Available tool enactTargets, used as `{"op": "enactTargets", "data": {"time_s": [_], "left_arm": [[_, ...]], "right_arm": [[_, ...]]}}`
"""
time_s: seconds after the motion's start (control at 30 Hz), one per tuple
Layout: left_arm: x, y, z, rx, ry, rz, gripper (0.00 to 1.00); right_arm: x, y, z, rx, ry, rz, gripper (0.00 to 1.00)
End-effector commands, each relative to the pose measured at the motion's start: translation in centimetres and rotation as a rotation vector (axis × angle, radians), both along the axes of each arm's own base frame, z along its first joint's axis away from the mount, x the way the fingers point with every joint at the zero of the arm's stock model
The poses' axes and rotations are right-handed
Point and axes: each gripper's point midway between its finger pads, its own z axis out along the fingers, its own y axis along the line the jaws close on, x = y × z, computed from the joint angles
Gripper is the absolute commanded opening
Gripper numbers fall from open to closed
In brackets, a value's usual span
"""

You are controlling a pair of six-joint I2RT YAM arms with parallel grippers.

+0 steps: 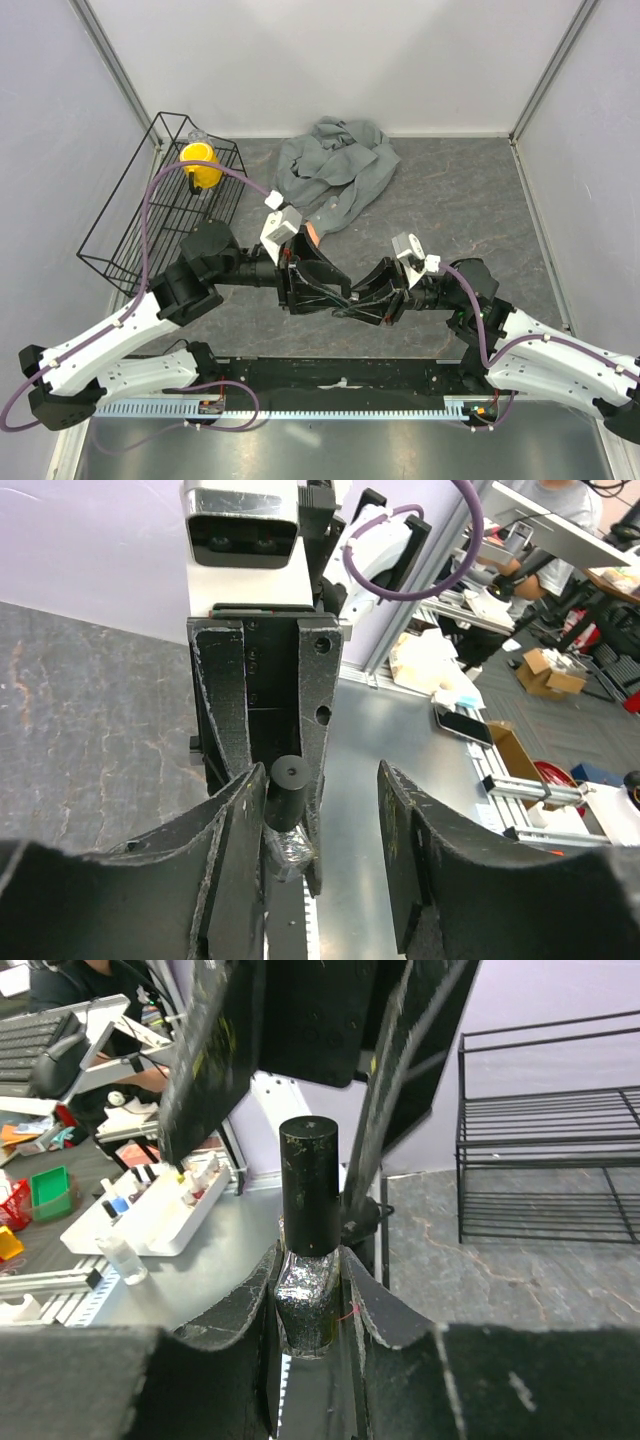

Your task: Paint the nails

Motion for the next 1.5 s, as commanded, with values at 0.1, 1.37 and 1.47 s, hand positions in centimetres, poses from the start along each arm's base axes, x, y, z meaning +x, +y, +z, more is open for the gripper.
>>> {"op": "enactTargets", "data": {"time_s": [0.1, 1.37, 1.47], "left_arm": [[-0.6, -0.9, 0.1, -0.005, -0.018, -0.081, 0.52], [10.9, -1.5, -1.3, 0.13, 0.137, 0.848, 0.41], [8.6, -1.0, -0.2, 0.078, 0.104, 0.714, 0.61]], "right_arm": [[-1.4, -0.6, 4.2, 0.114, -0.06, 0.058, 0.0], [9.3, 0.8, 0.5, -0.132, -0.078, -0.696, 0.0], [7.2, 0.9, 1.0, -0.087, -0.107, -0.563, 0.0]]}}
